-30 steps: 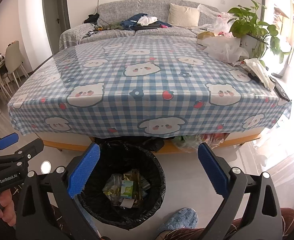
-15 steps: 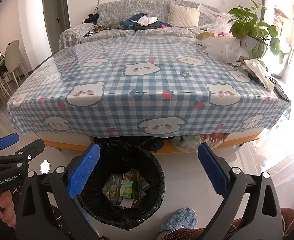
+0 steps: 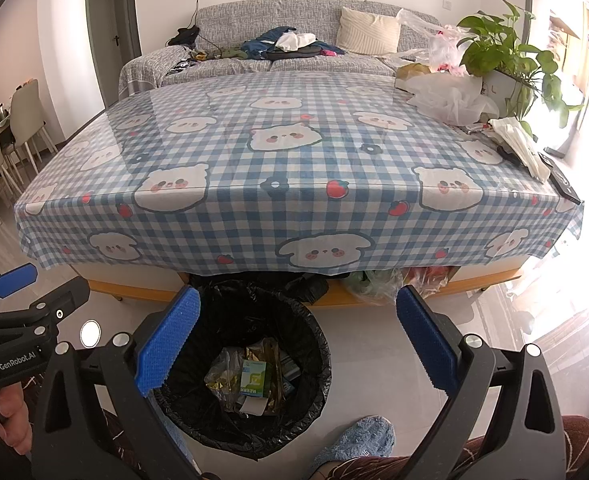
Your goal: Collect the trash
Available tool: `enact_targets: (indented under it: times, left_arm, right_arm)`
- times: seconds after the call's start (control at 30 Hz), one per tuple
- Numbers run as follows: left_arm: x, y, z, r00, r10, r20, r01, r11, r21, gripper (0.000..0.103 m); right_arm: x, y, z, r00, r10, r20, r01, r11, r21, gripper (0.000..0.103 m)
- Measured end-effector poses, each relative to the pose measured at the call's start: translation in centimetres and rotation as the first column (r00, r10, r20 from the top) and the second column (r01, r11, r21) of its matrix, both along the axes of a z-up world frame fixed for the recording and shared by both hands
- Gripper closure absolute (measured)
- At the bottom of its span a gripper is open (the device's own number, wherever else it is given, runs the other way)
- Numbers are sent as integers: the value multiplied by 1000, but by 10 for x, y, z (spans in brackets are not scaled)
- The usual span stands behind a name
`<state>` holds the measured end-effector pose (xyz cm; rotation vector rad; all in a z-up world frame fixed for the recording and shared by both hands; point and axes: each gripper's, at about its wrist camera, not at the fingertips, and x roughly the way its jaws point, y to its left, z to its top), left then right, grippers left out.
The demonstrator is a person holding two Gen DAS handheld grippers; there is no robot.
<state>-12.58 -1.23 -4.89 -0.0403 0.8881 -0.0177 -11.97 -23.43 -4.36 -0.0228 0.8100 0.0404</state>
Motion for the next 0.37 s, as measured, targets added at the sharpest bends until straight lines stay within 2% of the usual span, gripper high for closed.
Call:
enact_targets:
  times: [0.37]
  left_arm:
    - [1,0,1,1000,11,8,-11,1000,19,6]
  right_arm:
    - [0,0,0,1000,0,-1,0,1000,1,8]
